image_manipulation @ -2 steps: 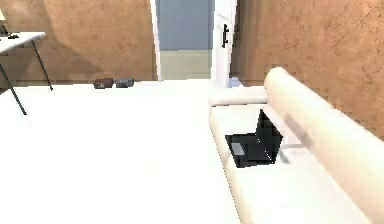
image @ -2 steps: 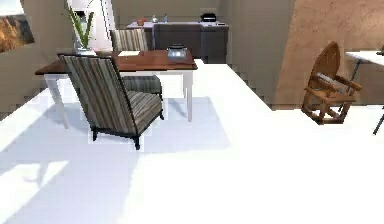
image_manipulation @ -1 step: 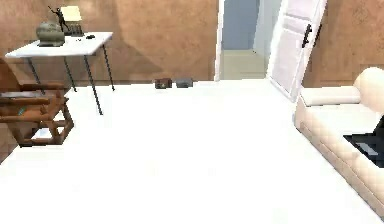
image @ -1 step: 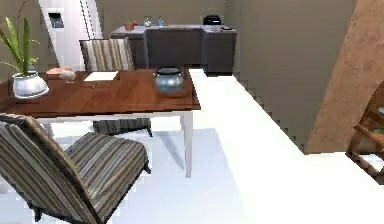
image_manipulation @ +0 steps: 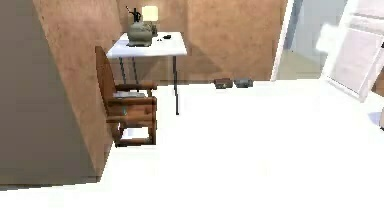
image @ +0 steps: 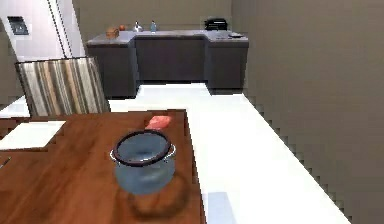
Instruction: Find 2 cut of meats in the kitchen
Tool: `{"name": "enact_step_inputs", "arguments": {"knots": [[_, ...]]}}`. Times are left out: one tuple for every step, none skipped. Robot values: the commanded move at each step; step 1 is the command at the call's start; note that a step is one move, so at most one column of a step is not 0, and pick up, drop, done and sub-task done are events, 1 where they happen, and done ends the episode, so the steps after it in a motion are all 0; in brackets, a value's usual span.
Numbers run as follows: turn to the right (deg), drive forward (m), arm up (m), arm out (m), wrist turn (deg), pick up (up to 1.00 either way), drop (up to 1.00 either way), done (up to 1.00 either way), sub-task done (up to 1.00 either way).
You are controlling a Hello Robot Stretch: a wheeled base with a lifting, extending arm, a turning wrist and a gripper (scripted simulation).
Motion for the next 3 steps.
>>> {"name": "enact_step_inputs", "arguments": {"knots": [[-21.0, 0.0, 0.0, 0.0, 0.0, 0.0, 0.0, 0.0, 0.0], [0.0, 0.05, 0.0, 0.0, 0.0, 0.0, 0.0, 0.0, 0.0], [0.0, 0.0, 0.0, 0.0, 0.0, 0.0, 0.0, 0.0, 1.0]]}}
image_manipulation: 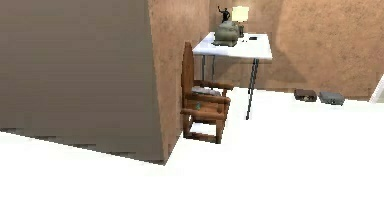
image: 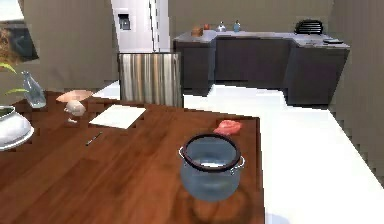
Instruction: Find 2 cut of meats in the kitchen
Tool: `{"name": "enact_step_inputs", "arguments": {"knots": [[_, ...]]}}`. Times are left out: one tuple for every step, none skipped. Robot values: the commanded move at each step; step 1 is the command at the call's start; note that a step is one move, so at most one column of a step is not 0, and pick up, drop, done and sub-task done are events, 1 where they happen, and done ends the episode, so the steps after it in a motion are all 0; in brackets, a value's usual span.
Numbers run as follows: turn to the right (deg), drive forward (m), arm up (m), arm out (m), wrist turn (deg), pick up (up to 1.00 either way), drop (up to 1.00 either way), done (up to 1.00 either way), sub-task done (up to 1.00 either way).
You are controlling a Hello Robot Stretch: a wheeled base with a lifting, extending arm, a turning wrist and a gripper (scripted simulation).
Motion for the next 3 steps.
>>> {"name": "enact_step_inputs", "arguments": {"knots": [[45.0, 0.0, 0.0, 0.0, 0.0, 0.0, 0.0, 0.0, 0.0], [45.0, 0.0, 0.0, 0.0, 0.0, 0.0, 0.0, 0.0, 0.0], [45.0, 0.0, 0.0, 0.0, 0.0, 0.0, 0.0, 0.0, 0.0]]}}
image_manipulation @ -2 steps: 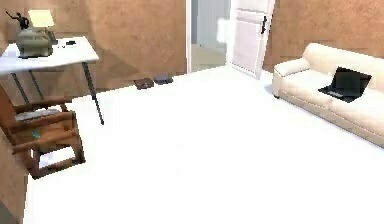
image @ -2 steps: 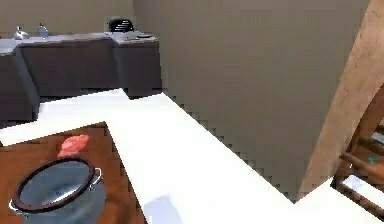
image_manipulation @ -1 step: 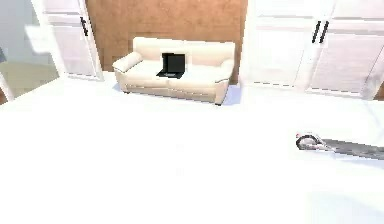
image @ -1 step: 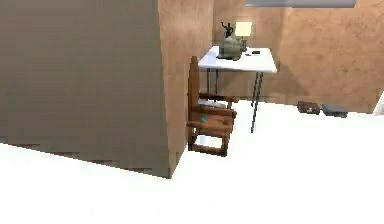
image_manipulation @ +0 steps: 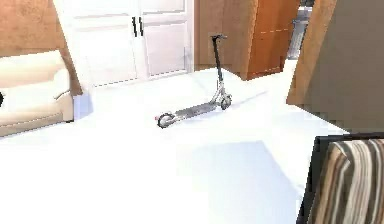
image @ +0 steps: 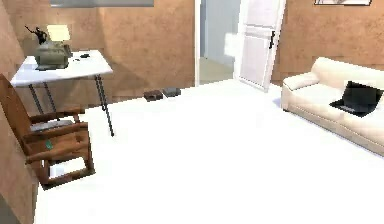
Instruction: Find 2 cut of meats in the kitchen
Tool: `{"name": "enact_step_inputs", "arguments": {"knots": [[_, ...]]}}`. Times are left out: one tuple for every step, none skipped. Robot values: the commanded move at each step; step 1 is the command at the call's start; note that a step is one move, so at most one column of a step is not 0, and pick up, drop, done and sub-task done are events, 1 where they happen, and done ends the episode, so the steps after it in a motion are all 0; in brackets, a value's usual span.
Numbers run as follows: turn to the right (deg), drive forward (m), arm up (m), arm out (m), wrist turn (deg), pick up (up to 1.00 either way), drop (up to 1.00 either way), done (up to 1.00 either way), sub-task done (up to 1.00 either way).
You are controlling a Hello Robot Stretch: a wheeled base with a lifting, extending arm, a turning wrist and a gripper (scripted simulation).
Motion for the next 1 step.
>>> {"name": "enact_step_inputs", "arguments": {"knots": [[39.0, 0.0, 0.0, 0.0, 0.0, 0.0, 0.0, 0.0, 0.0]]}}
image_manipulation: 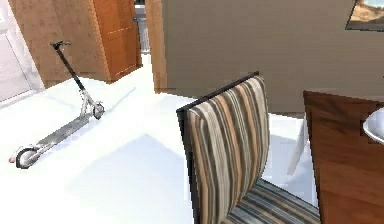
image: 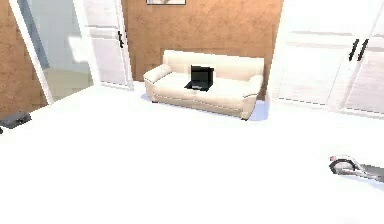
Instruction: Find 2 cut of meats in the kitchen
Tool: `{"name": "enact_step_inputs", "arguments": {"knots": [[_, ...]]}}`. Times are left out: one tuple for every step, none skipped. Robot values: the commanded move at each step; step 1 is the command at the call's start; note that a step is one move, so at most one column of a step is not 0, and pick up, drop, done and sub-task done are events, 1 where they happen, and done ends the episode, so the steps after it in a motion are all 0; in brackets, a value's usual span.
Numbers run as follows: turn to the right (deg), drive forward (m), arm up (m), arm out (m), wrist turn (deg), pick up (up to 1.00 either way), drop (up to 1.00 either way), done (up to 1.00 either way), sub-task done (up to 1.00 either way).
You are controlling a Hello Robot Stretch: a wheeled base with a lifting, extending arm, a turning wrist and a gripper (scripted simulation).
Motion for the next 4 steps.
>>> {"name": "enact_step_inputs", "arguments": {"knots": [[0.0, 0.05, 0.0, 0.0, 0.0, 0.0, 0.0, 0.0, 0.0], [-45.0, 0.0, 0.0, 0.0, 0.0, 0.0, 0.0, 0.0, 0.0], [-45.0, 0.0, 0.0, 0.0, 0.0, 0.0, 0.0, 0.0, 0.0], [-9.0, 0.0, 0.0, 0.0, 0.0, 0.0, 0.0, 0.0, 0.0]]}}
